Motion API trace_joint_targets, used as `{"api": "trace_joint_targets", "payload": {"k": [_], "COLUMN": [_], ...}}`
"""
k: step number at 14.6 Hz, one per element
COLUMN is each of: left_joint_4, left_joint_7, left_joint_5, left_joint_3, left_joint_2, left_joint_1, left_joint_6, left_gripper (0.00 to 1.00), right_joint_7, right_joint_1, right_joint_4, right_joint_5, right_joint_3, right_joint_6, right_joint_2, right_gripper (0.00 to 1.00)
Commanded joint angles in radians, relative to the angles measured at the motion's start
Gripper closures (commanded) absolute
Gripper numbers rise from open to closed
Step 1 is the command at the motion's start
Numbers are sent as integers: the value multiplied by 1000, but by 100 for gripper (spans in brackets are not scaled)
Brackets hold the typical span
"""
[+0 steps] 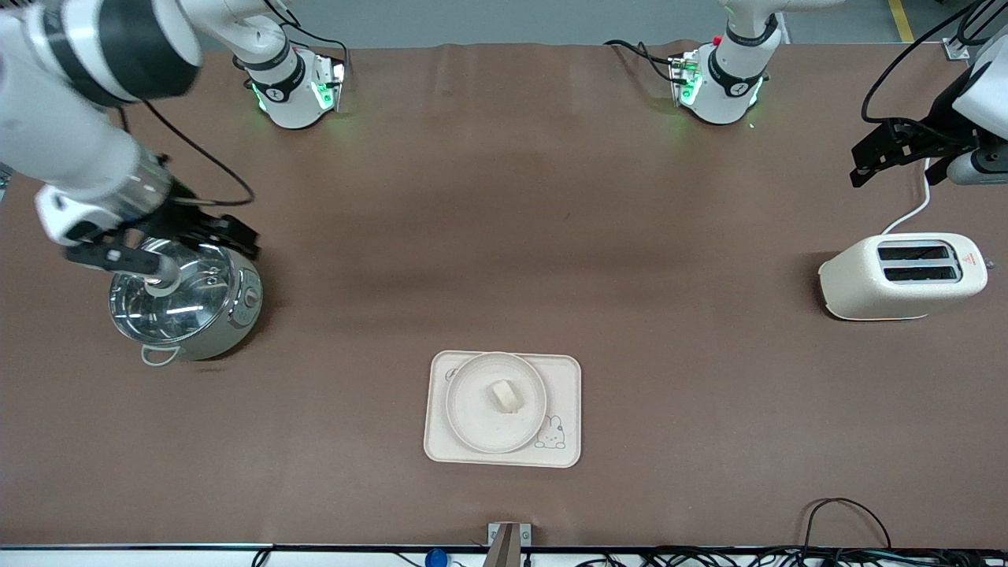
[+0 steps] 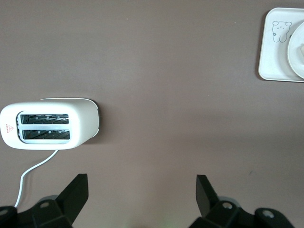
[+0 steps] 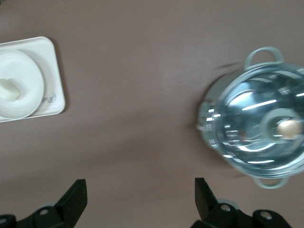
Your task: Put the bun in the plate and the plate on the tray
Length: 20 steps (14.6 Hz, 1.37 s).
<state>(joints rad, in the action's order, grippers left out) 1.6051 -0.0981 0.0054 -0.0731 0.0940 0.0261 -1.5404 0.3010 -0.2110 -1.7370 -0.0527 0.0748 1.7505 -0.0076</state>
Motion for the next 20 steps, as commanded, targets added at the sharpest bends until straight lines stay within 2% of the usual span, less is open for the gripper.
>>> {"api": "trace_joint_targets", "payload": {"k": [1,4,6,8,10,13,20], "left_joint_4": [-11,-11,-11,-11,-13,-16,-53], "left_joint_7": [5,8,9,9,8,6,5], "left_joint_5": [4,4,2,4,4,4,5], "left_joint_3": [-5,-10,-27,-27,-27,-27,-24], "left_joint_2": [-4,-4,-4,-4,-4,-4,-22], "left_joint_1": [5,8,5,6,6,3,3], "left_joint_6": [-3,-1,3,5,5,6,8], "left_gripper": [0,0,0,0,0,0,0], "right_joint_7": [-168,-374,-513,-614,-603,-403,-267], "right_joint_1": [114,217,268,272,262,223,208], "right_joint_4": [-27,-13,46,74,74,74,74], "right_joint_5": [37,46,53,53,54,57,60], "right_joint_3": [-23,-17,0,20,28,28,20], "right_joint_6": [-90,-166,-241,-261,-266,-269,-301], "right_joint_2": [-112,-192,-195,-192,-192,-190,-193], "right_gripper": [0,0,0,0,0,0,0]}}
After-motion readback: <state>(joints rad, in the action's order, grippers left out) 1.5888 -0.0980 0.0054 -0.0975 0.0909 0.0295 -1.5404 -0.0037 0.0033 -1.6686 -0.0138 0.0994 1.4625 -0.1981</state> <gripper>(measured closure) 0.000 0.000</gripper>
